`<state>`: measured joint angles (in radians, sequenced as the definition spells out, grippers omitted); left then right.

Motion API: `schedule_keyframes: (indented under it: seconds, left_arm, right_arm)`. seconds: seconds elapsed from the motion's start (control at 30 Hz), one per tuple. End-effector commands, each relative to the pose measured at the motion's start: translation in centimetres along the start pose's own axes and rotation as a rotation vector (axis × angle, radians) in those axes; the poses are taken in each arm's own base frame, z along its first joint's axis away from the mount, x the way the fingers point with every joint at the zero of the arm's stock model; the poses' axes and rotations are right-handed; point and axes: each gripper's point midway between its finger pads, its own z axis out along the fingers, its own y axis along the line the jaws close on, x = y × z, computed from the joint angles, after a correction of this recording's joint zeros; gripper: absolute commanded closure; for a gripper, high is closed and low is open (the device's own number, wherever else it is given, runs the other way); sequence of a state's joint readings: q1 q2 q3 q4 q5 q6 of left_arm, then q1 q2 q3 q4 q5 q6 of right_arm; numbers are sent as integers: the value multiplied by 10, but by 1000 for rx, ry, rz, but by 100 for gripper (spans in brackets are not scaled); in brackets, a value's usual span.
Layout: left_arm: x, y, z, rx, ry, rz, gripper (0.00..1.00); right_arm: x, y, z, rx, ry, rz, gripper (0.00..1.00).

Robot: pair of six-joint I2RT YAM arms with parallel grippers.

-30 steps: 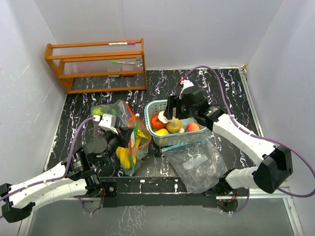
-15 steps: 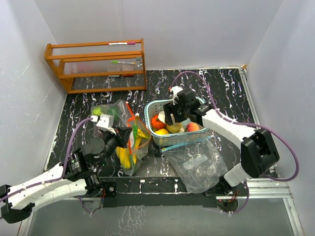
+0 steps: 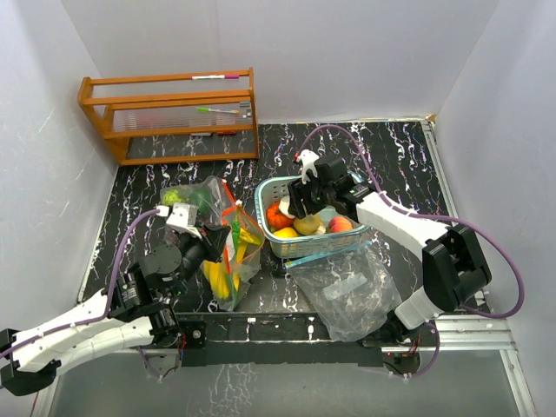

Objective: Place the food in the zip-top bag and seal the zipper
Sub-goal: Pick up the fake vegetable from the bin.

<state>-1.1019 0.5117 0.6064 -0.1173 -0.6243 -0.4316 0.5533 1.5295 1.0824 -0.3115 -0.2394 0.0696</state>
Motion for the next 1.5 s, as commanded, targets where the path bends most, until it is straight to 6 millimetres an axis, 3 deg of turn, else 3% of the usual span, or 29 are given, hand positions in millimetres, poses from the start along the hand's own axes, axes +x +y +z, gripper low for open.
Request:
schedule_keyframes:
  seconds: [0.0, 0.17, 0.23, 0.33, 0.5, 0.63, 0.73, 0.9, 1.03, 1.17, 1.33, 1.47]
  left_arm:
    - [-12, -2, -1, 0, -44, -36, 100]
    - [-10, -1, -1, 0, -38, -39, 100]
    - [-10, -1, -2, 1, -40, -43, 100]
    - [-11, -1, -3, 3, -44, -49, 100]
    - [-11, -1, -4, 8, -42, -57, 100]
    - [-11, -1, -4, 10, -44, -59, 100]
    - [-11, -1, -5, 9, -41, -59, 100]
    - [-12, 0, -5, 5, -42, -62, 100]
    - [-12, -1, -4, 7, -40, -62, 100]
    - [-11, -3, -2, 12, -35, -57, 100]
    - [-10, -6, 1, 16, -36, -52, 100]
    - [-10, -9, 4, 18, -38, -46, 100]
  right_arm:
    - [-19, 7, -2, -42, -64, -43, 47]
    - [-5, 12, -2, -75, -19, -29, 56]
    - [-3, 11, -4, -64, -18, -25, 54]
    - [1, 8, -6, -46, -15, -24, 42]
    - [3, 8, -5, -47, -7, -13, 44]
    - [1, 7, -5, -39, -16, -5, 68]
    - [-12, 9, -13, -35, -50, -6, 82]
    - [-49, 14, -48, -6, -132, -25, 91]
    - [-86, 32, -94, -36, -226, -61, 92]
    - [-104, 58, -128, -134, -274, -115, 92]
    - [-102, 85, -139, -213, -257, -140, 92]
    - [-91, 128, -133, -295, -221, -170, 92]
